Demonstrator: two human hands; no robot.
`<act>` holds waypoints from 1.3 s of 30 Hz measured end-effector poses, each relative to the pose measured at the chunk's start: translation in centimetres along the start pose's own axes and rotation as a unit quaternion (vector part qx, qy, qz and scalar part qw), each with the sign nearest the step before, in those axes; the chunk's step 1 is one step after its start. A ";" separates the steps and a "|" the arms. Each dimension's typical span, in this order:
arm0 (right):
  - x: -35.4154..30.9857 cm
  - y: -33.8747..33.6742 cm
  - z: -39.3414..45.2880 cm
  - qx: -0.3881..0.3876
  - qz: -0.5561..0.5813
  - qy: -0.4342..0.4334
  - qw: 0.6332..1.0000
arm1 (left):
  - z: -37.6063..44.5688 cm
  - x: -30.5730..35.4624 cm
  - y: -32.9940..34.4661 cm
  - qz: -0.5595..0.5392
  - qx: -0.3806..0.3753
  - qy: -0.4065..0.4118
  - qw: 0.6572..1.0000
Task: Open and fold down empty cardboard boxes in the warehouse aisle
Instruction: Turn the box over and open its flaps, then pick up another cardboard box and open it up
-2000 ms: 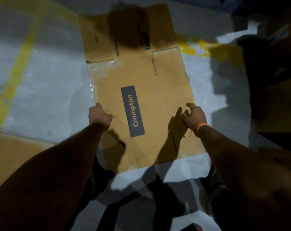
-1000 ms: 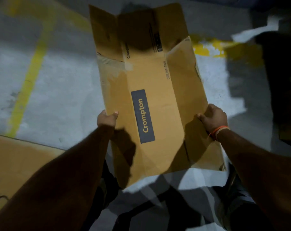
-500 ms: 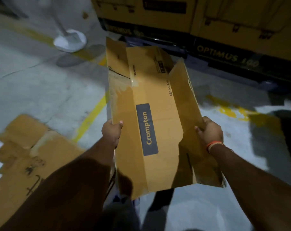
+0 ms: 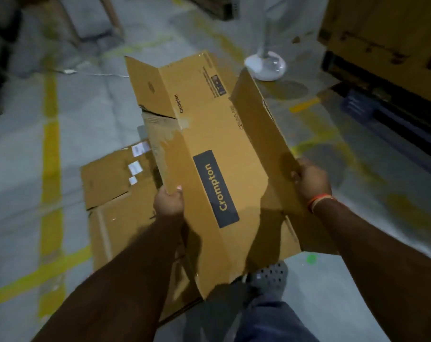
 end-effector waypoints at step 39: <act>23.1 -18.2 -32.6 0.138 0.214 0.282 0.925 | -37.3 17.4 12.1 0.042 -0.577 0.368 0.728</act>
Point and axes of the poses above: each hand's wrist, its own z-axis towards the middle knuckle, its own y-axis out of the palm, x = y × z, the point moved 3 cm from there along z, towards the middle knuckle, and after that the axes turned 10 degrees about y, right-handed, at the moved point
